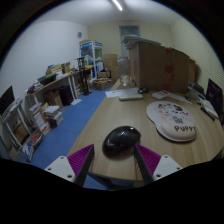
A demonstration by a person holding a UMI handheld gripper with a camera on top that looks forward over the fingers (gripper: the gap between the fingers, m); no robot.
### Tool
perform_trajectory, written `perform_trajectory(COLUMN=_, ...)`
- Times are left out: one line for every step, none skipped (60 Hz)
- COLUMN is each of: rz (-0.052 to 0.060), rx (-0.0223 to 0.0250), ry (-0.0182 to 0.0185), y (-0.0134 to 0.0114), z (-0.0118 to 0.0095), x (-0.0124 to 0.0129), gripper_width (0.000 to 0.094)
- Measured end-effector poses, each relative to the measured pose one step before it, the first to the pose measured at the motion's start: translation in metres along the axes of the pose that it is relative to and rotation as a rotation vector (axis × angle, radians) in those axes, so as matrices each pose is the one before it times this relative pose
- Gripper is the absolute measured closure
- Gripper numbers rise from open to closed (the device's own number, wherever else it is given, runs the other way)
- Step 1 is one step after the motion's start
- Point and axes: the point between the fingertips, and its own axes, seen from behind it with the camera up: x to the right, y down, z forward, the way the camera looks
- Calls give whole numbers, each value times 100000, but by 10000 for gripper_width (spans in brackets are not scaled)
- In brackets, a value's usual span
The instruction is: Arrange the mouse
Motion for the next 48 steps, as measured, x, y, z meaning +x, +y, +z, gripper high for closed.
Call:
perform_trajectory(rz=304, rx=239, ry=479, y=-234, z=370, x=11, gripper_width=115)
perform_trajectory(rz=308, rx=243, ry=277, y=-274, z=388, x=-62, gripper_width=117)
perform_trajectory(rz=179, rx=152, ry=-24, y=-233, z=364, x=-135, gripper_width=107)
perform_trajectory(rz=7, rx=323, ry=-45, y=-304, z=402, x=25, gripper_width=102)
perform_trajectory(rz=-139, rx=323, ry=214, y=-218, z=406, x=-31, gripper_width=104)
perform_trajectory(rz=-247, rx=172, ry=345, y=-218, z=391, x=-59, gripper_width=104)
perform_trajectory(rz=-250, rx=336, ry=607, y=-248, z=396, x=-32, gripper_width=103)
perform_trajectory(rz=-240, rx=356, ry=728, y=-222, z=382, x=7, gripper_width=110)
perform_trajectory(rz=-205, rx=351, ry=867, y=-213, z=397, x=21, gripper_width=110)
perform_trajectory(rz=-322, rx=416, ry=862, y=-236, z=372, x=23, gripper_width=105)
perform_trajectory(rz=-473, rx=423, ry=793, y=-198, z=357, x=-19, gripper_width=106)
perform_trajectory(rz=-592, rx=412, ry=796, y=-171, z=368, x=-4, gripper_width=107)
perform_trajectory(rz=-695, rx=469, ry=756, y=-155, z=329, x=9, gripper_width=107)
perform_trajectory(rz=-129, rx=813, ry=440, y=-224, z=395, x=-56, gripper_width=118)
perform_trajectory(rz=465, rx=485, ry=320, y=-149, z=203, x=-120, gripper_width=129)
perform_trajectory(rz=763, rx=356, ry=414, y=-153, z=304, x=32, gripper_width=131)
perform_trajectory(rz=608, rx=649, ry=865, y=-160, z=98, x=-44, gripper_width=195)
perform_trajectory(rz=206, rx=323, ry=914, y=-84, z=267, x=215, gripper_width=259)
perform_trajectory(rz=237, rx=561, ry=1206, y=-82, z=134, x=191, gripper_width=323)
perform_trajectory(rz=257, rx=670, ry=712, y=-84, z=143, x=130, gripper_width=388)
perform_trajectory(rz=791, rx=21, ry=472, y=67, z=13, x=2, gripper_width=391)
perform_trajectory(rz=687, rx=745, ry=345, y=-113, z=38, x=-6, gripper_width=394)
perform_trajectory(rz=74, rx=-354, ry=313, y=117, z=-29, x=-7, gripper_width=401)
perform_trajectory(rz=-438, rx=-35, ry=422, y=-16, z=18, x=39, gripper_width=418)
perform_trajectory(rz=-432, rx=-969, ry=154, y=143, z=-67, x=-47, gripper_width=422)
perform_trajectory(rz=-452, rx=-729, ry=-75, y=5, z=0, x=-7, gripper_width=438)
perform_trajectory(rz=-186, rx=-1177, ry=-459, y=43, z=81, x=22, gripper_width=454)
perform_trajectory(rz=120, rx=-1095, ry=-646, y=49, z=-37, x=-73, gripper_width=468)
perform_trajectory(rz=334, rx=-1149, ry=-984, y=37, z=-75, x=-128, gripper_width=488)
perform_trajectory(rz=245, rx=-968, ry=-910, y=35, z=-45, x=-90, gripper_width=509)
perform_trajectory(rz=-54, rx=-901, ry=-846, y=70, z=-82, x=-67, gripper_width=523)
perform_trajectory(rz=-327, rx=-853, ry=-839, y=78, z=-114, x=-57, gripper_width=527)
perform_trajectory(rz=-550, rx=-832, ry=-828, y=60, z=-120, x=-29, gripper_width=544)
perform_trajectory(rz=-372, rx=-810, ry=-709, y=26, z=-193, x=-16, gripper_width=545)
perform_trajectory(rz=-161, rx=-801, ry=-750, y=-25, z=-221, x=-44, gripper_width=548)
perform_trajectory(rz=78, rx=-1100, ry=-1021, y=58, z=-413, x=-193, gripper_width=549)
perform_trajectory(rz=69, rx=-289, ry=-1706, y=-246, z=-266, x=-99, gripper_width=548)
perform_trajectory(rz=165, rx=357, ry=-2011, y=-382, z=-615, x=-381, gripper_width=548)
perform_trajectory(rz=103, rx=927, ry=-1978, y=-631, z=-550, x=-243, gripper_width=549)
perform_trajectory(rz=103, rx=1145, ry=-1299, y=-784, z=-583, x=-80, gripper_width=548)
perform_trajectory(rz=32, rx=1388, ry=-112, y=-879, z=-900, x=74, gripper_width=548)
perform_trajectory(rz=15, rx=2045, ry=836, y=-1167, z=-611, x=509, gripper_width=549)
perform_trajectory(rz=-200, rx=2303, ry=1434, y=-1238, z=-579, x=751, gripper_width=547)
perform_trajectory(rz=-584, rx=2198, ry=1520, y=-1247, z=-554, x=870, gripper_width=549)
perform_trajectory(rz=-739, rx=1934, ry=1373, y=-1237, z=-459, x=983, gripper_width=551)
perform_trajectory(rz=-306, rx=1900, ry=1237, y=-1264, z=-11, x=1133, gripper_width=548)
perform_trajectory(rz=168, rx=1833, ry=1432, y=-1168, z=-281, x=1081, gripper_width=549)
perform_trajectory(rz=559, rx=1673, ry=1399, y=-1085, z=-165, x=1158, gripper_width=550)
